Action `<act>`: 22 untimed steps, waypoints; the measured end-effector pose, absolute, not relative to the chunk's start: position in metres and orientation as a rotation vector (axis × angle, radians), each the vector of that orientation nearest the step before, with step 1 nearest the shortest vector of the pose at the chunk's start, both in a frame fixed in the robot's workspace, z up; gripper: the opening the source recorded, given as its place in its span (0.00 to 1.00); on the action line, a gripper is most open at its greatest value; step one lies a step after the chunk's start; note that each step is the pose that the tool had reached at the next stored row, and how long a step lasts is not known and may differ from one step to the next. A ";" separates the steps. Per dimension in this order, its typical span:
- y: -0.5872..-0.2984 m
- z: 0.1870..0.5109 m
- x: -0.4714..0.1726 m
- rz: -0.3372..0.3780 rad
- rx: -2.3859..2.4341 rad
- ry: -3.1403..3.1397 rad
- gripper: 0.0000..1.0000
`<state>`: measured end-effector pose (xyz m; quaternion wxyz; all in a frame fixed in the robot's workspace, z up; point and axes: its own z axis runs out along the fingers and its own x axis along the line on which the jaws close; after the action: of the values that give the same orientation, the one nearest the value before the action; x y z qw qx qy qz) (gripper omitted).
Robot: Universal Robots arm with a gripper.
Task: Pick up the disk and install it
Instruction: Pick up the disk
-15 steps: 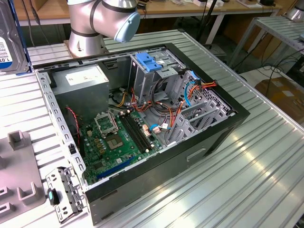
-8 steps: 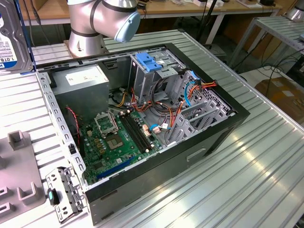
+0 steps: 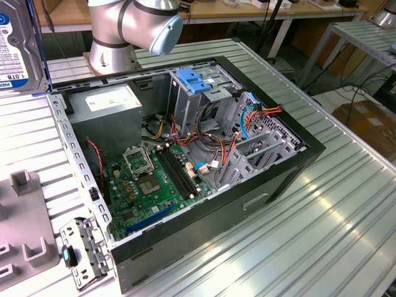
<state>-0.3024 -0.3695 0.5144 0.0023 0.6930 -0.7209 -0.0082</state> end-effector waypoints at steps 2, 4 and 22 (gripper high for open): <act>-0.370 0.514 -0.300 -0.026 2.174 -2.261 0.37; -0.370 0.514 -0.299 -0.026 2.174 -2.261 0.37; -0.370 0.514 -0.271 -0.026 2.174 -2.261 0.37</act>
<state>-0.2714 -0.3695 0.5144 0.0023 0.6930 -0.7209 -0.0082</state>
